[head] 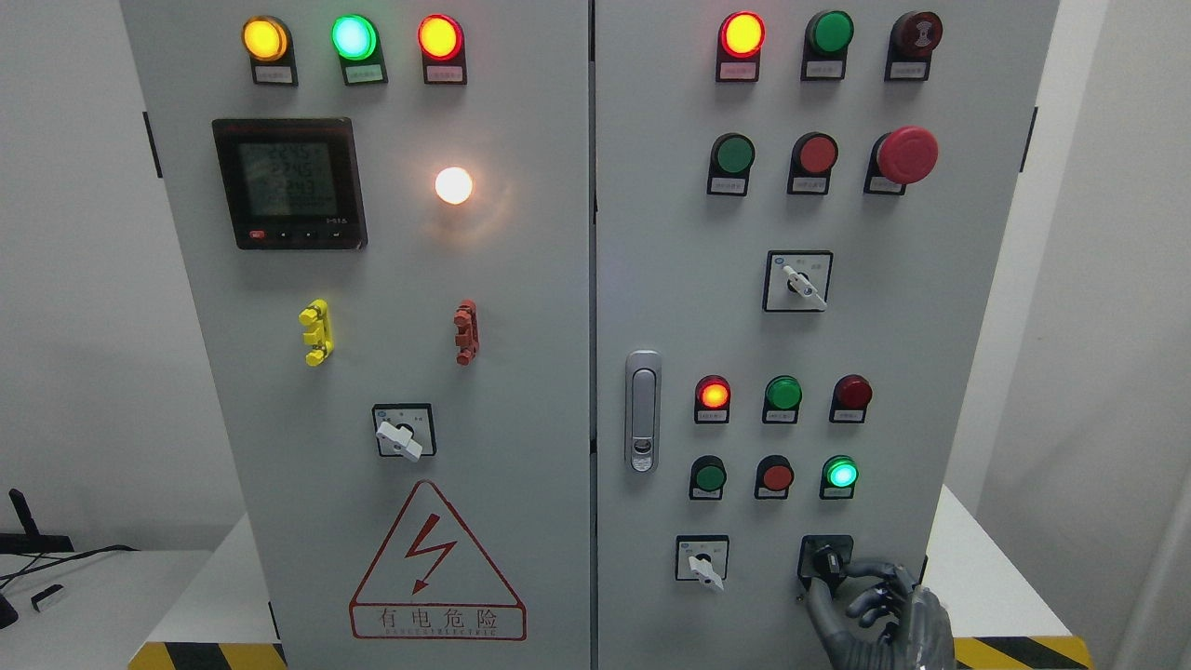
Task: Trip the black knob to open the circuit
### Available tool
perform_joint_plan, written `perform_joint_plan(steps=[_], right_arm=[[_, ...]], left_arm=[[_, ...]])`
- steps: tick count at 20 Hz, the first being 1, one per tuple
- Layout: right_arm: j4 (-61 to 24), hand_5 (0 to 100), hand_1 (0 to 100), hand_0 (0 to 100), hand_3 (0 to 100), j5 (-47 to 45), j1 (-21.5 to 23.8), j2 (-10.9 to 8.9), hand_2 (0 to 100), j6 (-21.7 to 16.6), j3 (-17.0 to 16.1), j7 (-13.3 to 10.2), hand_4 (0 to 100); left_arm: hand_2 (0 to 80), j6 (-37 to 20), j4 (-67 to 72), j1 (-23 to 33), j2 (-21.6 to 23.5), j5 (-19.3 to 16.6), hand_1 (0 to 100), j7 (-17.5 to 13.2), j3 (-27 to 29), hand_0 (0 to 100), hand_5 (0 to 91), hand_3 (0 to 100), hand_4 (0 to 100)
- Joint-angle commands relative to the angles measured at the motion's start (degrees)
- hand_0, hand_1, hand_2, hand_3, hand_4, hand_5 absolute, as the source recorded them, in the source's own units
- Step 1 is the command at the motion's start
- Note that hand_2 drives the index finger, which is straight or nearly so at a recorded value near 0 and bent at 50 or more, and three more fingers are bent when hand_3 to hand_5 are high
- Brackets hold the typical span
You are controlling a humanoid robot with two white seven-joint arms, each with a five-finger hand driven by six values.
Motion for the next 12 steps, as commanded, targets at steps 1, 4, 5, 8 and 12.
perform_joint_plan(steps=[1,4,5,8,12], right_arm=[[-0.5,97,80,27,79,-0.1,0.1,-0.10,45,0.0,1.2,0.0,84],[-1.2,97,80,27,79,-0.1,0.6,-0.36,45,-0.2,1.2,0.0,84],[-1.3,97,80,27,79,-0.1,1.0,-0.71,45,-0.7,1.2,0.0,84],[-2.0,97,80,27,79,-0.1,1.9,-1.07,45,-1.5,1.1,0.0,84],[-3.7,97,80,27,79,-0.1,2.7,-1.60,45,-1.7,1.0,0.0,84]], left_arm=[[0.0,0.0,0.0,0.0,0.0,-1.8,39,0.0,0.0,12,0.0,0,0],[0.0,0.0,0.0,0.0,-0.1,-1.8,39,0.0,0.0,12,0.0,0,0],[0.0,0.0,0.0,0.0,0.0,-1.8,39,0.0,0.0,12,0.0,0,0],[0.0,0.0,0.0,0.0,0.0,-1.8,39,0.0,0.0,12,0.0,0,0],[0.0,0.0,0.0,0.0,0.0,-1.8,39,0.0,0.0,12,0.0,0,0]])
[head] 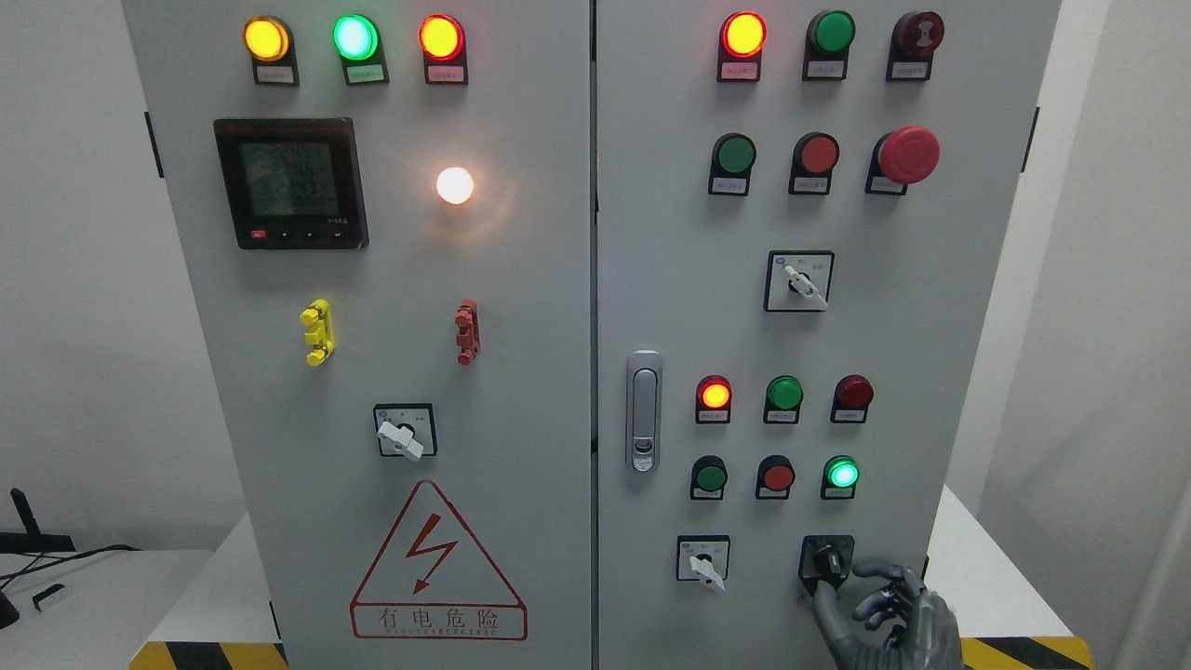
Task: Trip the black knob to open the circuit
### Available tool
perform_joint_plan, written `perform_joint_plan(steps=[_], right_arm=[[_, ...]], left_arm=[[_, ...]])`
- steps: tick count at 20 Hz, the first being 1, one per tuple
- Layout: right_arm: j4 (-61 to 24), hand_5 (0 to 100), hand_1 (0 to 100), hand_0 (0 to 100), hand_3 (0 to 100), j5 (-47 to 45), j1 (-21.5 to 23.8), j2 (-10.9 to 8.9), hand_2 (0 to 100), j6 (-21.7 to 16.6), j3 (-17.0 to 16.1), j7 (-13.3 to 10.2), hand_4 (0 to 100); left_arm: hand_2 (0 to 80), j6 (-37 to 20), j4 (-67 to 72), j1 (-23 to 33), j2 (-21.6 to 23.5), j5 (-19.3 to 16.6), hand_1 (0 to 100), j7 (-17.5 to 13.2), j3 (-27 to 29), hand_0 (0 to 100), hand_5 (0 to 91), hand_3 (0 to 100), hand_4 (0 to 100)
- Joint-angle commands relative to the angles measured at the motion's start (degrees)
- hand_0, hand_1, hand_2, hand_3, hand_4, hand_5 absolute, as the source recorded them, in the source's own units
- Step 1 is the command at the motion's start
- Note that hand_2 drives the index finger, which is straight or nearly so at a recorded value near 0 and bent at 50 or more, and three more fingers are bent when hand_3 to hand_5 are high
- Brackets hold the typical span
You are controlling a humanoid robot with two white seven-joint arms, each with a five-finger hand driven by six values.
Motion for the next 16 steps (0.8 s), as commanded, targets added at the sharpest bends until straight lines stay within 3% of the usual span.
perform_joint_plan(steps=[1,8,13,16], right_arm=[[-2.7,97,80,27,79,-0.1,1.5,-1.02,45,-0.4,1.2,0.0,84],[-5.2,94,77,31,79,-0.2,6.4,-1.81,44,-9.1,1.0,0.1,83],[-7.5,80,68,27,77,-0.7,11.4,-2.16,42,-15.7,0.7,1.7,73],[-7.6,65,55,22,67,-4.8,13.9,-2.68,40,-22.3,0.6,5.0,61]], left_arm=[[0.0,0.0,0.1,0.0,0.0,-1.8,39,0.0,0.0,12,0.0,0,0],[0.0,0.0,0.1,0.0,-0.1,-1.8,39,0.0,0.0,12,0.0,0,0],[0.0,0.0,0.0,0.0,-0.1,-1.8,39,0.0,0.0,12,0.0,0,0],[0.0,0.0,0.1,0.0,0.0,-1.8,39,0.0,0.0,12,0.0,0,0]])
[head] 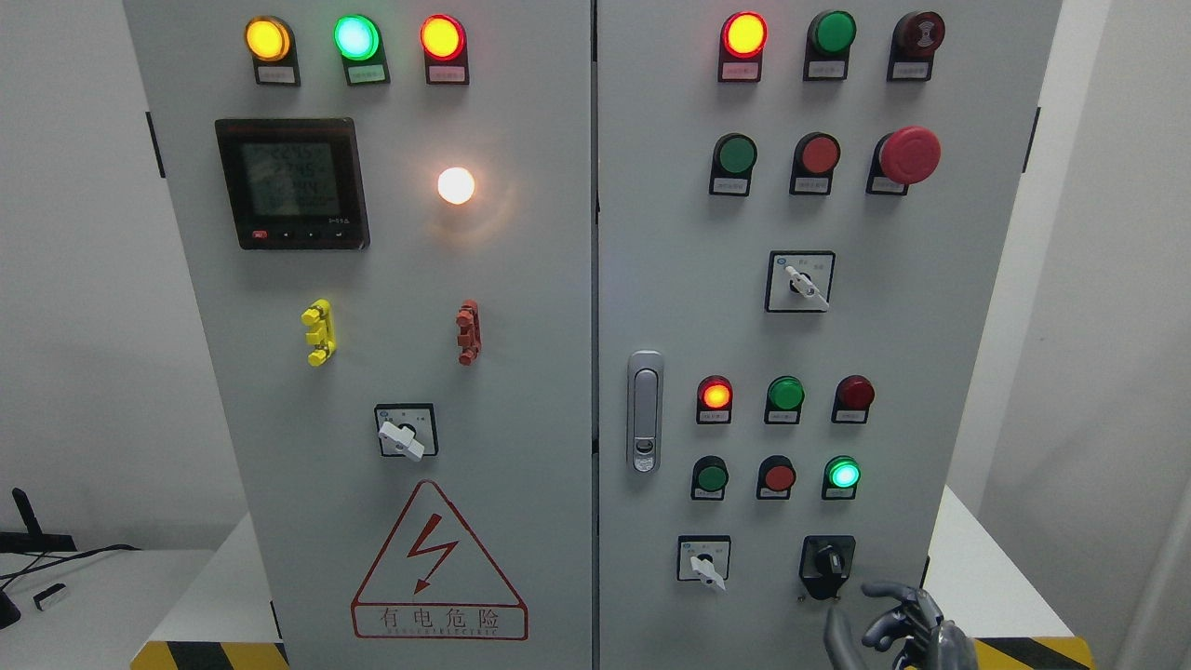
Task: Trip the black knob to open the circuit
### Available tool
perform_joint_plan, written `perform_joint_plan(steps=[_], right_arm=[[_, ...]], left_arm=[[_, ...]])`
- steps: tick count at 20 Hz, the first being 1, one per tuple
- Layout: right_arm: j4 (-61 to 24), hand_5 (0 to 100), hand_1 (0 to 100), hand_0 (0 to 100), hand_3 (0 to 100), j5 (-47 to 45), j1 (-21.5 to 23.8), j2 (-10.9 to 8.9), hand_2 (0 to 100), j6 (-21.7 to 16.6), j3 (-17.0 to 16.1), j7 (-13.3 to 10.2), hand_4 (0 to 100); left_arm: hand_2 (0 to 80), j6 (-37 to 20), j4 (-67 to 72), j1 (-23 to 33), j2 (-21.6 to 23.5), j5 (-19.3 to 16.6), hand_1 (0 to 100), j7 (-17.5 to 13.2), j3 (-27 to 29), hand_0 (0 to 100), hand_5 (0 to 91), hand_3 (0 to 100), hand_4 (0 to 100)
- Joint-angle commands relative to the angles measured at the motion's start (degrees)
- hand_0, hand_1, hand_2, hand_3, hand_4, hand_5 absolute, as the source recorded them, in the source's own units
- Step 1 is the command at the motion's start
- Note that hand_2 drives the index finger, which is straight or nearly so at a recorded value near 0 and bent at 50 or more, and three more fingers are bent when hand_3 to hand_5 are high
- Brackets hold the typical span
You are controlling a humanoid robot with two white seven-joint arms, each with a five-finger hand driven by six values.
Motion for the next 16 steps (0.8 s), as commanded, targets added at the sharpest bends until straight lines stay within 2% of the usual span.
perform_joint_plan(steps=[1,2,3,5,7,8,9,11,14,16], right_arm=[[-3.5,57,49,22,60,-4.9,5.5,-1.38,36,-6.8,0.8,3.0,55],[-3.9,46,44,22,49,-5.7,6.2,-1.73,30,-7.5,0.8,3.6,44],[-4.5,42,42,23,46,-6.5,7.0,-2.25,28,-7.6,0.8,3.9,41],[-5.8,27,33,25,31,-9.9,7.8,-2.78,17,-7.7,0.8,5.2,27],[-7.5,21,28,25,23,-15.7,8.7,-3.83,10,-7.6,0.8,8.1,19],[-8.1,13,23,26,16,-18.1,9.3,-4.89,4,-7.6,0.7,9.9,11],[-8.8,10,20,26,13,-19.8,10.0,-5.50,1,-7.6,0.7,11.0,8],[-9.7,5,16,24,8,-21.0,11.4,-6.04,0,-7.6,0.7,11.6,3],[-9.8,2,11,20,6,-21.9,13.2,-7.79,0,-7.6,0.7,12.1,1],[-9.9,1,8,18,6,-23.2,14.3,-8.06,0,-7.6,0.7,14.2,1]], left_arm=[[0.0,0.0,0.0,0.0,-0.1,-1.8,39,0.0,0.0,12,0.0,0,0],[0.0,0.0,0.0,0.0,0.0,-1.8,39,0.0,0.0,12,0.0,0,0],[0.0,0.0,-0.1,0.0,0.0,-1.8,39,0.0,0.0,12,0.0,0,0],[0.0,0.0,-0.1,0.0,-0.1,-1.8,39,0.0,0.0,12,0.0,0,0],[0.0,0.0,0.0,0.0,0.0,-1.8,39,0.0,0.0,12,0.0,0,0],[0.0,0.0,0.0,0.0,0.0,-1.8,39,0.0,0.0,12,0.0,0,0],[0.0,0.0,0.0,0.0,0.0,-1.8,39,0.0,0.0,12,0.0,0,0],[0.0,0.0,0.0,0.0,0.0,-1.8,39,0.0,0.0,12,0.0,0,0],[0.0,0.0,0.0,0.0,0.0,-1.8,39,0.0,0.0,12,0.0,0,0],[0.0,0.0,0.0,0.0,0.0,-1.8,39,0.0,0.0,12,0.0,0,0]])
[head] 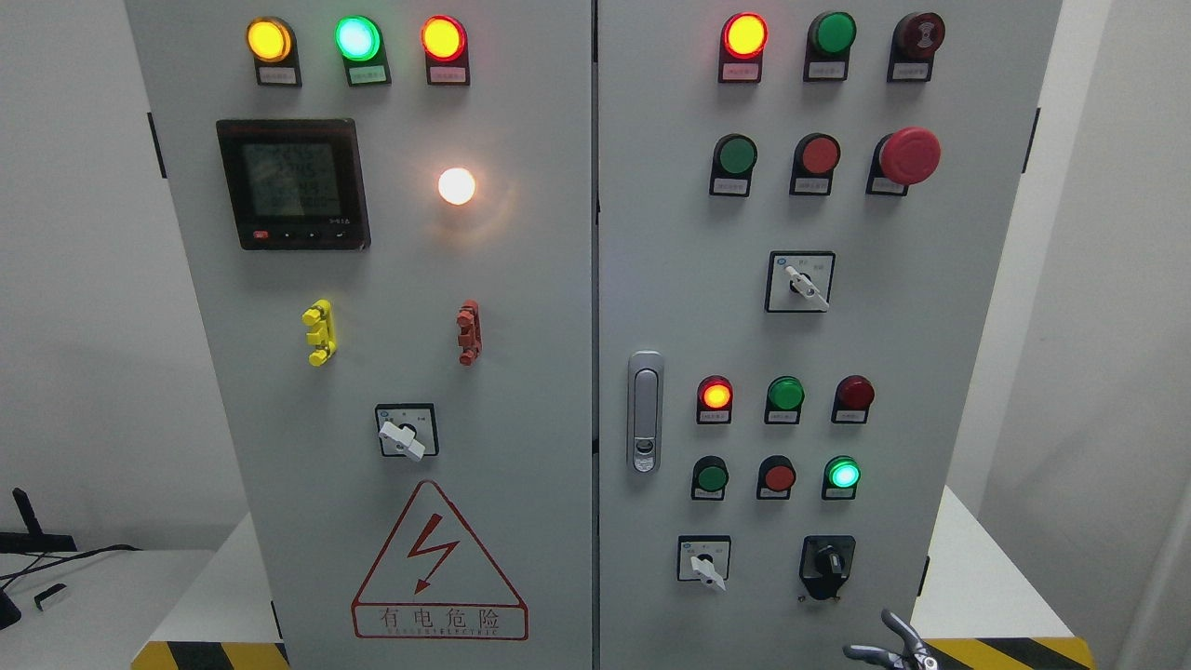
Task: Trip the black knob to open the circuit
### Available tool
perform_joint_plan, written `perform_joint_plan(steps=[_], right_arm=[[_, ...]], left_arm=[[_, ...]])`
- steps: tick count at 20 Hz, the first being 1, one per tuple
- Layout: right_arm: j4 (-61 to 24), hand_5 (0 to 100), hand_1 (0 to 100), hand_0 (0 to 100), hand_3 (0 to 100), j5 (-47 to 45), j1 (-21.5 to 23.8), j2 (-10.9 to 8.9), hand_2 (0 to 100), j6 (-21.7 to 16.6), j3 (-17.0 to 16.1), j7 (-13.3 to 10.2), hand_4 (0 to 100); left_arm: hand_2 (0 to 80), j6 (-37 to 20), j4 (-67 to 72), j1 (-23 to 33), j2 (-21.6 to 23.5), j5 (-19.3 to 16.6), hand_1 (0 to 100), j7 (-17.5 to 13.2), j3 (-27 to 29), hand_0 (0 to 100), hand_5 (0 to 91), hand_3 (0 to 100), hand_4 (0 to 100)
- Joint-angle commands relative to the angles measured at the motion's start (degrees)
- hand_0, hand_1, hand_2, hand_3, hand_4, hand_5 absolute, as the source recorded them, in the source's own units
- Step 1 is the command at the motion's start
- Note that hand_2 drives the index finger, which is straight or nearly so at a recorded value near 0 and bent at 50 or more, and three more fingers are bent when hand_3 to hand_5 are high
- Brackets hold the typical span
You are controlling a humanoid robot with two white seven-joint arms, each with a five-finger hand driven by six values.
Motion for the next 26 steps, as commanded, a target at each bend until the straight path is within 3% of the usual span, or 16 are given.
perform_joint_plan(steps=[1,4,8,26], right_arm=[[-4.0,1,5,17,6,-5.4,4.1,-4.29,0,0.1,0.7,3.5,1],[-4.6,0,0,14,6,-6.1,5.1,-6.23,0,0.0,0.7,4.5,0],[-5.7,0,0,12,6,-6.2,7.0,-7.11,0,0.1,0.7,4.6,0],[-6.0,6,0,12,12,-11.9,7.6,-7.46,0,0.8,0.7,5.8,5]], left_arm=[[0.0,0.0,-0.1,0.0,0.0,-1.8,39,0.0,0.0,12,0.0,0,0],[0.0,0.0,-0.1,0.0,-0.1,-1.8,39,0.0,0.0,12,0.0,0,0],[0.0,0.0,0.0,0.0,-0.1,-1.8,39,0.0,0.0,12,0.0,0,0],[0.0,0.0,0.0,0.0,-0.1,-1.8,39,0.0,0.0,12,0.0,0,0]])
